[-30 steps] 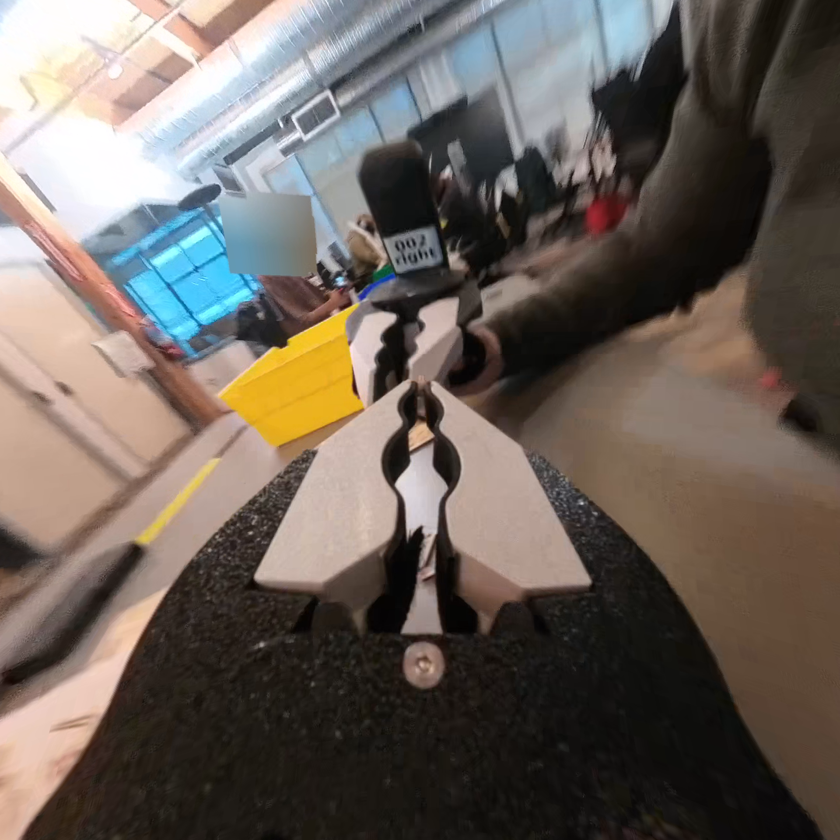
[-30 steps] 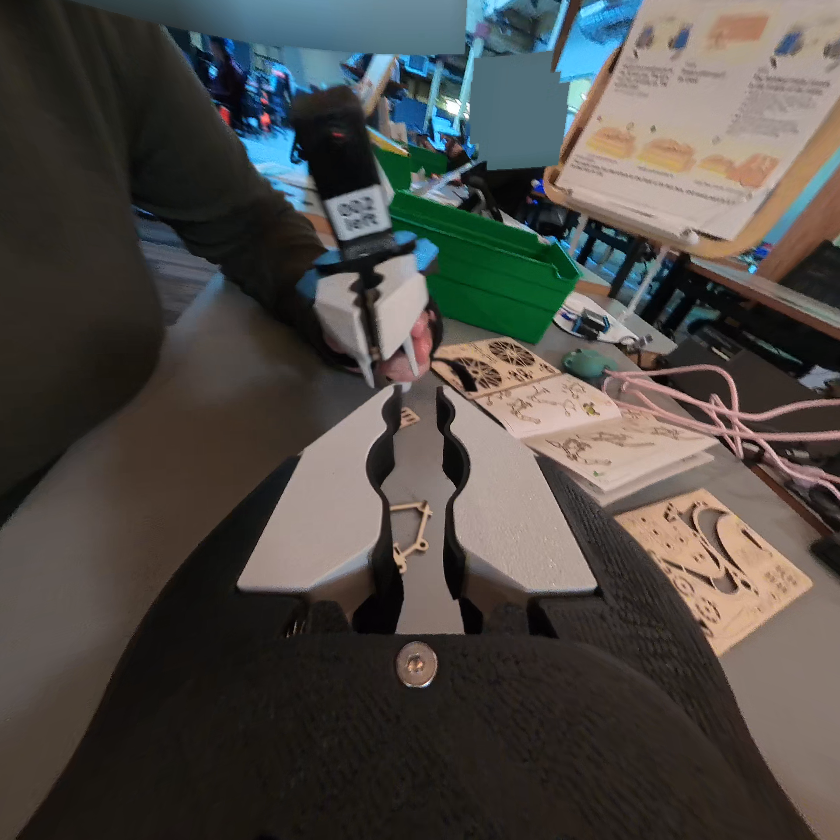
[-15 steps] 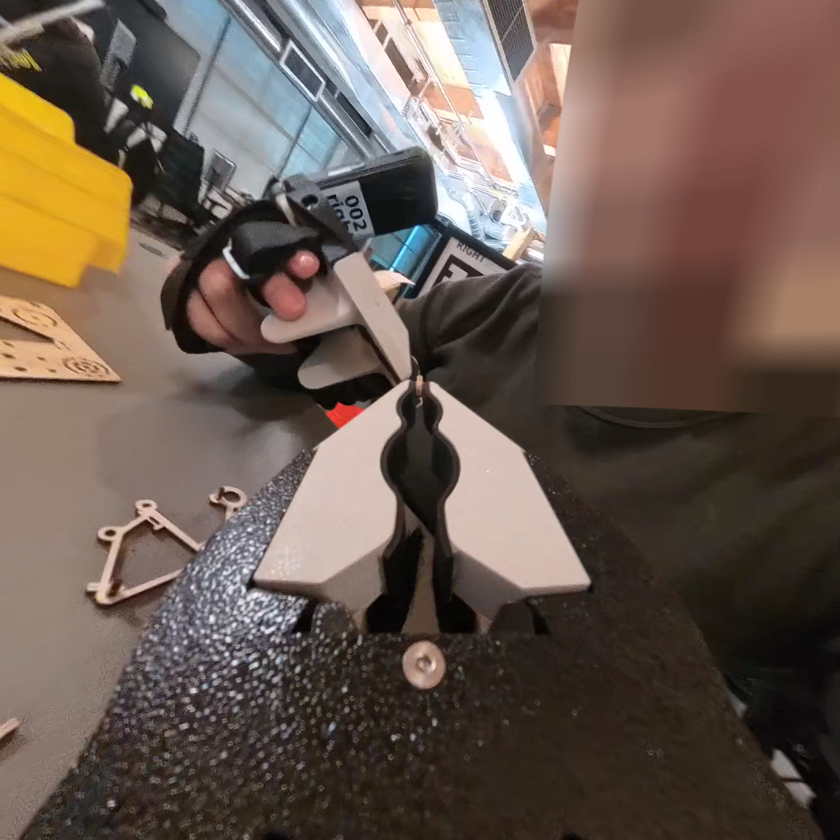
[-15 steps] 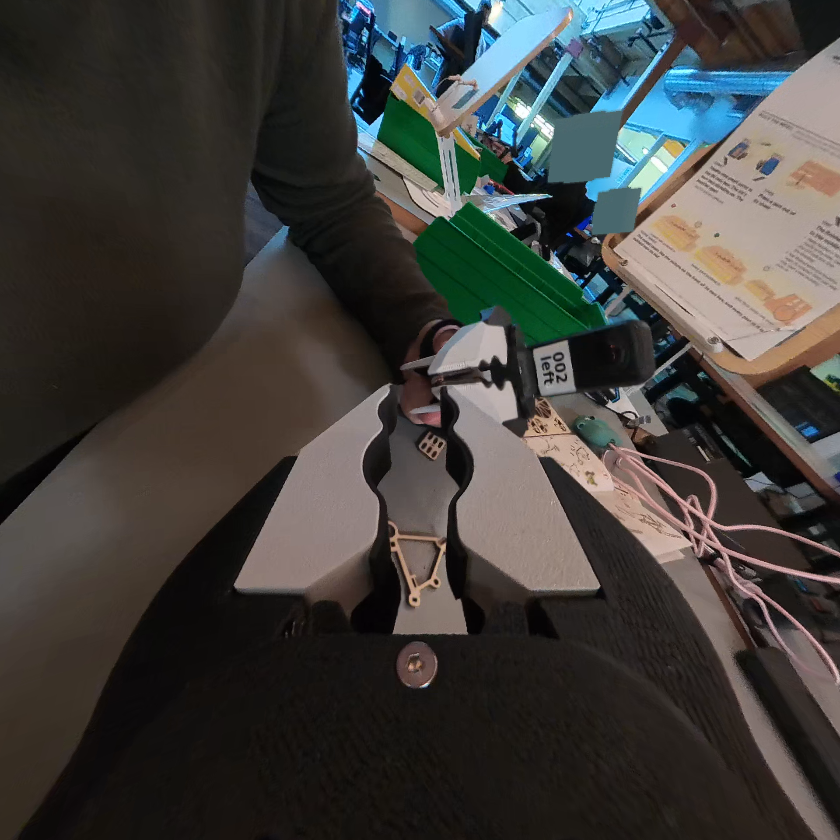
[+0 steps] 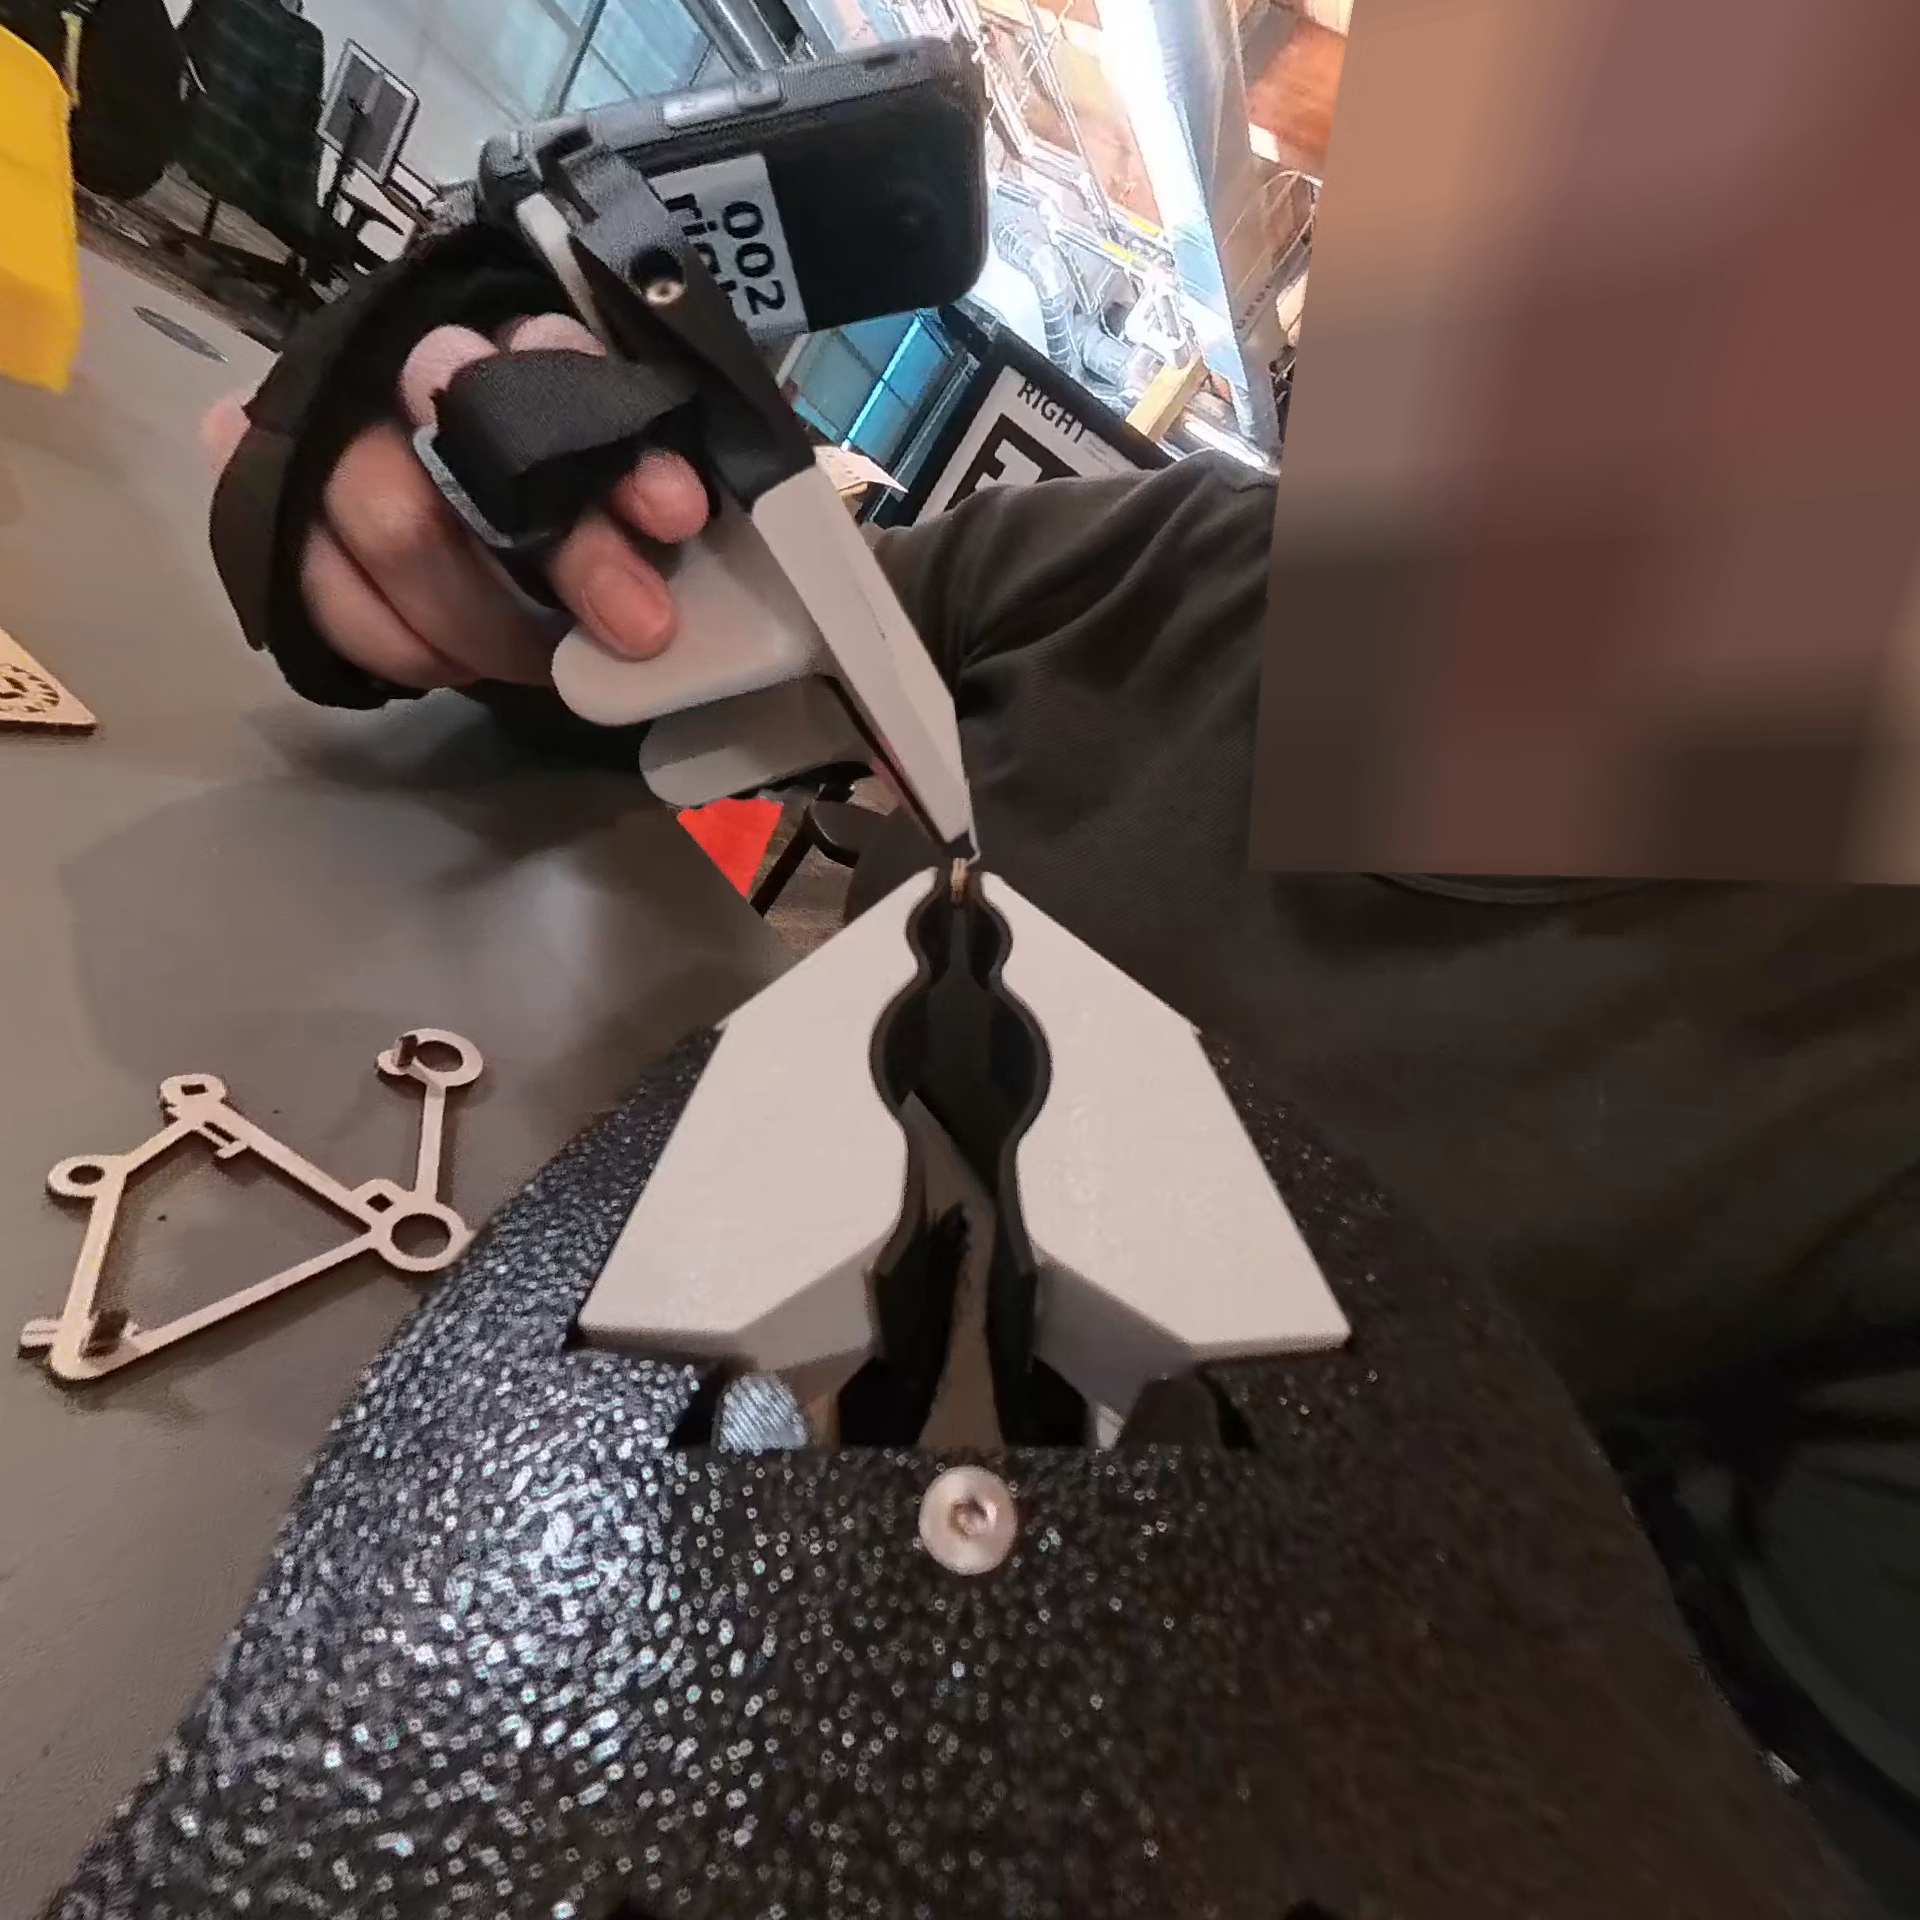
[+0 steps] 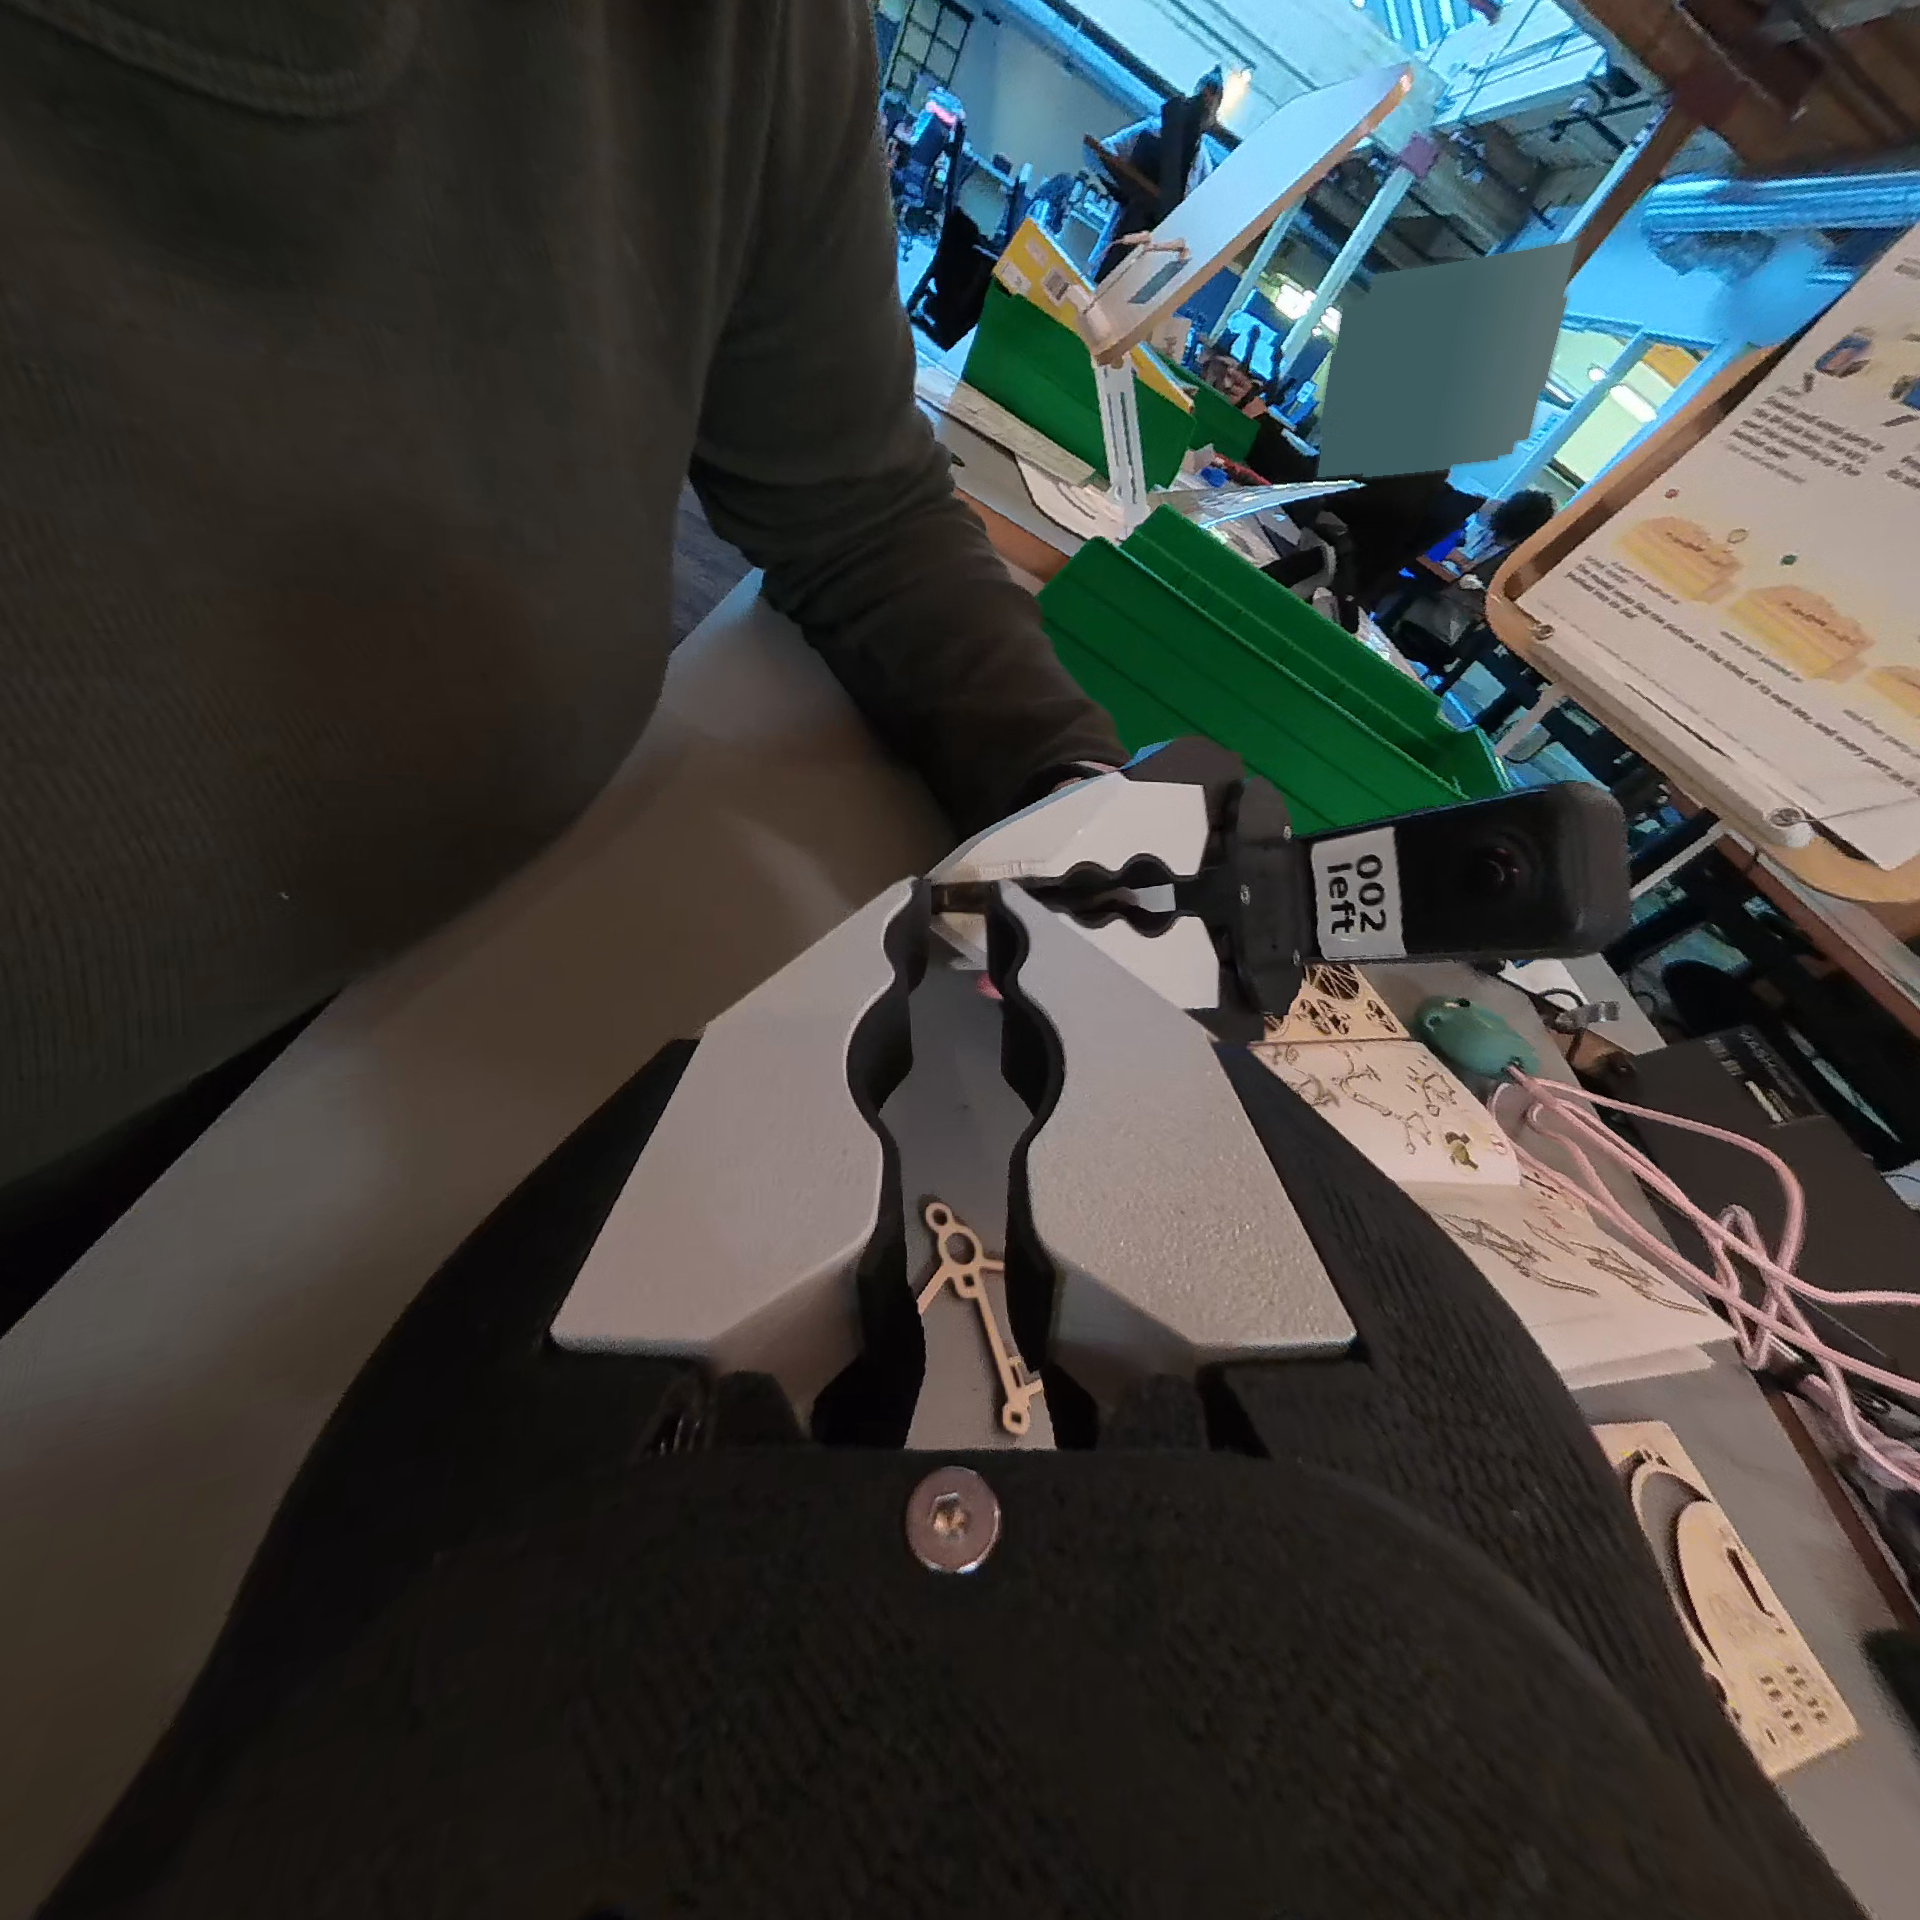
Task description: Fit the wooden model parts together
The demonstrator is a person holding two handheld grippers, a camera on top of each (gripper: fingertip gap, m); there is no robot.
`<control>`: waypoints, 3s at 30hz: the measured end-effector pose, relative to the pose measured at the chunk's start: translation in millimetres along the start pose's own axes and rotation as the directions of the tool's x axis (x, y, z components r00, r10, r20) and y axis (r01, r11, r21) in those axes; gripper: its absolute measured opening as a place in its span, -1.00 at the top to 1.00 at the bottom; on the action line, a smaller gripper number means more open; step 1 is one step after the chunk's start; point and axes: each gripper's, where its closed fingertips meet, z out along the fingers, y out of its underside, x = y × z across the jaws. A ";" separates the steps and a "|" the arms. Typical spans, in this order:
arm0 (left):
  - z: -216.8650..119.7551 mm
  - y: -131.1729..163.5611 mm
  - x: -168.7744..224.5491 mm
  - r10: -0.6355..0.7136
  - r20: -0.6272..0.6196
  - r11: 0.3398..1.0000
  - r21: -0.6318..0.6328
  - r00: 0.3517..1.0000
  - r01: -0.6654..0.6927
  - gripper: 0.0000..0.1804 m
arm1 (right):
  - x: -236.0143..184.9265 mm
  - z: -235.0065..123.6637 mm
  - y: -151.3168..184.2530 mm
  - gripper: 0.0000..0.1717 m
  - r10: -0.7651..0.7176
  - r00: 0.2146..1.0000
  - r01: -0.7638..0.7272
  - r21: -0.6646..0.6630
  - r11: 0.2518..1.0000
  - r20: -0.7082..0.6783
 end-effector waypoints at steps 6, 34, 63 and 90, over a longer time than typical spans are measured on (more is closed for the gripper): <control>0.7 1.6 1.0 -0.011 -0.012 1.000 -0.009 1.000 0.011 1.00 | -6.1 4.1 3.4 0.93 -0.030 0.999 0.031 -0.024 0.999 0.020; 2.2 2.8 -0.2 -0.026 -0.012 1.000 -0.016 1.000 0.026 1.00 | -7.5 4.3 4.7 0.99 -0.092 0.996 0.092 -0.047 0.995 0.009; -23.2 -26.2 -44.3 0.538 0.603 0.804 -0.156 0.589 -0.574 0.98 | 38.7 -15.6 29.2 0.99 0.228 0.966 -0.233 -0.030 0.972 -0.126; -17.7 -34.6 -27.8 0.685 0.610 0.640 -0.244 0.398 -0.728 1.00 | 36.0 -12.0 7.4 0.92 0.167 0.976 -0.159 0.061 0.985 -0.140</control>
